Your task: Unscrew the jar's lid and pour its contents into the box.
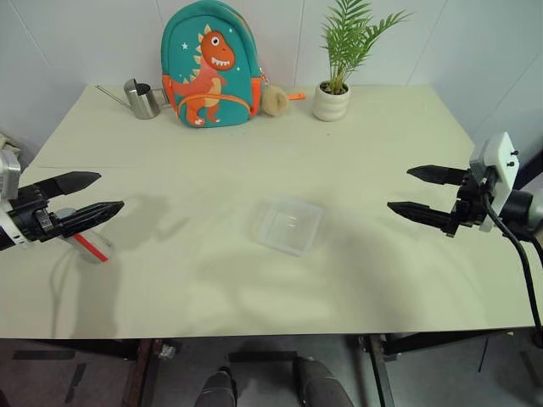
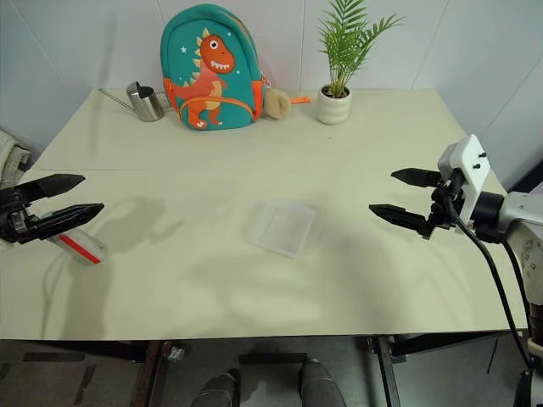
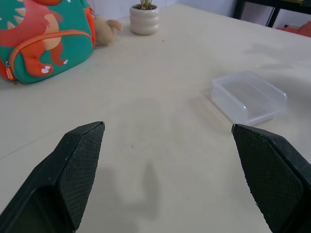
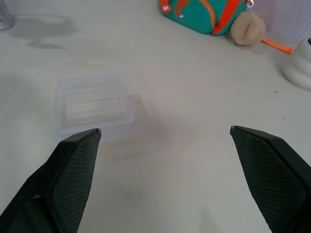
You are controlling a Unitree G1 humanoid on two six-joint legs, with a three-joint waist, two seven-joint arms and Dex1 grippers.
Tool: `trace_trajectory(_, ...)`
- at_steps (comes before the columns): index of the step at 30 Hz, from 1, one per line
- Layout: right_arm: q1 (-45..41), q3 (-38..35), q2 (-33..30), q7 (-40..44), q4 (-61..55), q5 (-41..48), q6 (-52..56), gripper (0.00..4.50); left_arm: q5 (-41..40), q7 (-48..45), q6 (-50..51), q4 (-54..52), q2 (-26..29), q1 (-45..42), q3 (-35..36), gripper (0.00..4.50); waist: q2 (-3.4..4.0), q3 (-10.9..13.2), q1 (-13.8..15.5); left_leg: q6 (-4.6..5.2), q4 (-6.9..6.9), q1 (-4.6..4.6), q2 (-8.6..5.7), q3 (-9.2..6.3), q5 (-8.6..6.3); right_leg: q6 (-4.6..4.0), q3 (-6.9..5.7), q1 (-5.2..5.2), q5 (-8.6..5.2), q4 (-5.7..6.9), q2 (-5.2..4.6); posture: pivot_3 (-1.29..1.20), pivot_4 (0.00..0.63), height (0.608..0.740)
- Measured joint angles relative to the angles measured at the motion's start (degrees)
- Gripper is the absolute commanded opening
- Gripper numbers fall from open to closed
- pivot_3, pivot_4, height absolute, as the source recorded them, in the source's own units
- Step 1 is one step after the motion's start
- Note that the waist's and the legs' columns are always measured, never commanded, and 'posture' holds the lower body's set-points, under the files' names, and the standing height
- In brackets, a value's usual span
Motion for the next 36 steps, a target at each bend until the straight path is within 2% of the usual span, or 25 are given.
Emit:
trace_trajectory(13, -1.7, 1.7, 2.5, 0.3, -0.6, 0.4, -4.0, 4.50, -1.5, 3.7, 1.2, -3.2, -1.7, 0.1, -0.1, 4.47, 0.00, 0.0, -0.1, 0.00, 0.08, 0.04, 0.00, 0.05, 0.00, 0.05, 0.08, 0.00, 0.04, 0.07, 0.02, 0.00, 0.150, 0.740)
trace_trajectory(16, -2.2, 3.6, 2.7, 1.5, 0.3, 0.4, -4.3, 4.50, -2.0, 8.9, 2.7, -8.1, -4.4, 0.0, 0.0, 4.47, 0.00, 0.0, 0.1, 0.00, 0.12, 0.02, -0.01, 0.05, 0.00, 0.09, 0.11, 0.03, 0.06, 0.07, 0.01, 0.00, 0.150, 0.740)
trace_trajectory(19, -3.8, 5.5, 4.1, 3.7, 2.1, 0.4, -5.8, 4.50, -2.2, 17.9, 4.1, -16.2, -9.8, 0.1, -0.1, 4.47, 0.00, 0.0, 0.3, 0.00, 0.20, 0.00, -0.02, 0.05, 0.00, 0.18, 0.14, 0.04, 0.11, 0.07, 0.00, 0.00, 0.150, 0.740)
trace_trajectory(24, -8.4, 9.3, 7.2, 6.4, 7.8, -0.9, -8.8, 4.50, -0.4, 39.4, 9.5, -31.6, -21.6, 3.0, -1.0, 4.47, -0.02, 0.0, 0.0, 0.00, 0.39, 0.03, -0.05, 0.11, 0.00, 0.29, 0.28, 0.08, 0.20, 0.16, 0.01, 0.00, 0.150, 0.740)
trace_trajectory(28, -13.2, 11.8, 8.7, 9.0, 13.6, -2.8, -11.2, 4.50, 1.0, 50.6, 12.3, -39.3, -26.7, 4.7, -1.6, 4.47, -0.02, 0.0, 0.0, 0.00, 0.71, 0.08, -0.07, 0.17, 0.00, 0.31, 0.37, 0.18, 0.26, 0.27, 0.06, 0.00, 0.150, 0.740)
trace_trajectory(33, -18.2, 14.7, 10.6, 14.0, 23.1, -6.2, -15.5, 4.50, 6.0, 67.2, 16.5, -47.8, -37.4, 8.4, -2.2, 4.47, -0.02, 0.0, -0.1, 0.12, 1.16, 0.31, -0.09, 0.19, -0.07, 0.32, 0.44, 0.78, 0.33, -0.16, 0.09, 0.00, 0.150, 0.740)
trace_trajectory(36, -20.1, 16.0, 12.0, 16.3, 26.9, -7.4, -17.3, 4.50, 9.8, 74.2, 18.0, -49.8, -41.7, 10.5, -2.4, 4.47, -0.03, 0.0, -0.1, 0.14, 1.28, 0.30, -0.12, 0.21, -0.07, 0.02, 0.50, 0.92, 0.30, -0.37, 0.09, 0.00, 0.150, 0.740)
